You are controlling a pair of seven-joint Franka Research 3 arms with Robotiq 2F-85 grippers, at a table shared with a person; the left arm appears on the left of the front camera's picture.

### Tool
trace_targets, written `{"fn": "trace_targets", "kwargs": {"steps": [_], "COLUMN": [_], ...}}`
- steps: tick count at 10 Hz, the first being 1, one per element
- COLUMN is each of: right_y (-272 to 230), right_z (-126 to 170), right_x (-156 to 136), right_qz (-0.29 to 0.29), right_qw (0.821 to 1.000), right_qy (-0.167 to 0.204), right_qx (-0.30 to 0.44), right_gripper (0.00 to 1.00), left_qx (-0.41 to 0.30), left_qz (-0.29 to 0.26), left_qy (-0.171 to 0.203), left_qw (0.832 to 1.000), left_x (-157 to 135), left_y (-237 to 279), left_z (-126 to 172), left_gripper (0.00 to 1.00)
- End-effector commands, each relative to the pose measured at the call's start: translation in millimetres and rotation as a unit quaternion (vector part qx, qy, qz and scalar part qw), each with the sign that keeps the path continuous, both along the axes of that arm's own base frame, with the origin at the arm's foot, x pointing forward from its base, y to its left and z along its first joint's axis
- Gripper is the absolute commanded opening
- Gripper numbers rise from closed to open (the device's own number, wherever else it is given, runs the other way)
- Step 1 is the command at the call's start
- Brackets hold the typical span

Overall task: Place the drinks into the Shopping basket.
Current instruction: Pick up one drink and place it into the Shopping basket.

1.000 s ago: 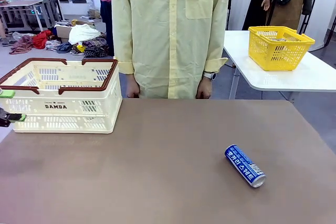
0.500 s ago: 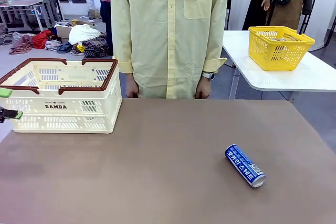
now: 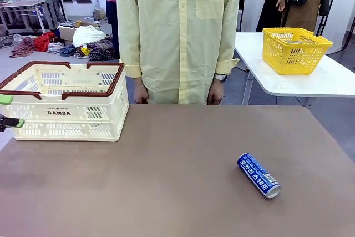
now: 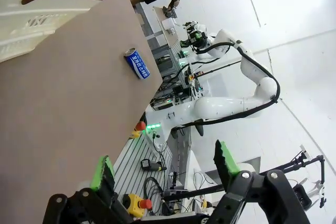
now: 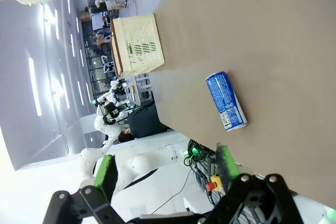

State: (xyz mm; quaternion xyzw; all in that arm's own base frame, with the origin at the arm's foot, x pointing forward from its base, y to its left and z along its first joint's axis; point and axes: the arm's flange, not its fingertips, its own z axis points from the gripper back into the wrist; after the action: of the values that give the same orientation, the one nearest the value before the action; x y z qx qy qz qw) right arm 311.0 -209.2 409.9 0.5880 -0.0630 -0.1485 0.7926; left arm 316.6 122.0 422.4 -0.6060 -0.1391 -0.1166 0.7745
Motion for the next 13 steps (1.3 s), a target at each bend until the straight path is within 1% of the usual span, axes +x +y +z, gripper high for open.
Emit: {"fn": "trace_targets", "kwargs": {"steps": [1, 6, 7, 8, 9, 10, 11, 12, 13], "right_y": [-1.5, 0.0, 50.7, 105.0, 160.8, 222.0, 266.3, 299.8, 315.7], "right_z": [2.0, 0.0, 16.6, 16.5, 3.5, -17.0, -31.8, -39.6, -37.7], "right_x": [-0.4, 0.0, 12.2, 37.5, 63.5, 81.9, 87.1, 84.4, 79.3], "right_qz": [0.001, 0.000, 0.069, 0.145, 0.207, 0.252, 0.275, 0.270, 0.263], "right_qw": [1.000, 1.000, 0.992, 0.973, 0.950, 0.924, 0.904, 0.884, 0.873], "right_qy": [-0.003, 0.000, 0.019, 0.032, 0.050, 0.070, 0.074, 0.053, 0.021], "right_qx": [0.003, 0.000, -0.107, -0.176, -0.228, -0.280, -0.320, -0.378, -0.410], "right_gripper": [1.00, 1.00, 1.00, 1.00, 1.00, 1.00, 1.00, 1.00, 1.00], "left_qx": [-0.002, -0.002, -0.002, -0.002, -0.002, -0.002, -0.002, -0.002, -0.002], "left_qz": [-0.002, -0.002, -0.002, -0.002, -0.002, -0.002, -0.002, -0.002, -0.002], "left_qy": [-0.008, -0.008, -0.008, -0.008, -0.008, -0.008, -0.008, -0.008, -0.008], "left_qw": [1.000, 1.000, 1.000, 1.000, 1.000, 1.000, 1.000, 1.000, 1.000], "left_x": [-2.8, -2.8, -2.8, -2.8, -2.8, -2.8, -2.8, -2.8, -2.8], "left_y": [-0.2, -0.2, -0.2, -0.2, -0.2, -0.2, -0.2, -0.2, -0.2], "left_z": [-1.0, -1.0, -1.0, -1.0, -1.0, -1.0, -1.0, -1.0, -1.0], "left_gripper": [1.00, 1.00, 1.00, 1.00, 1.00, 1.00, 1.00, 1.00, 1.00]}}
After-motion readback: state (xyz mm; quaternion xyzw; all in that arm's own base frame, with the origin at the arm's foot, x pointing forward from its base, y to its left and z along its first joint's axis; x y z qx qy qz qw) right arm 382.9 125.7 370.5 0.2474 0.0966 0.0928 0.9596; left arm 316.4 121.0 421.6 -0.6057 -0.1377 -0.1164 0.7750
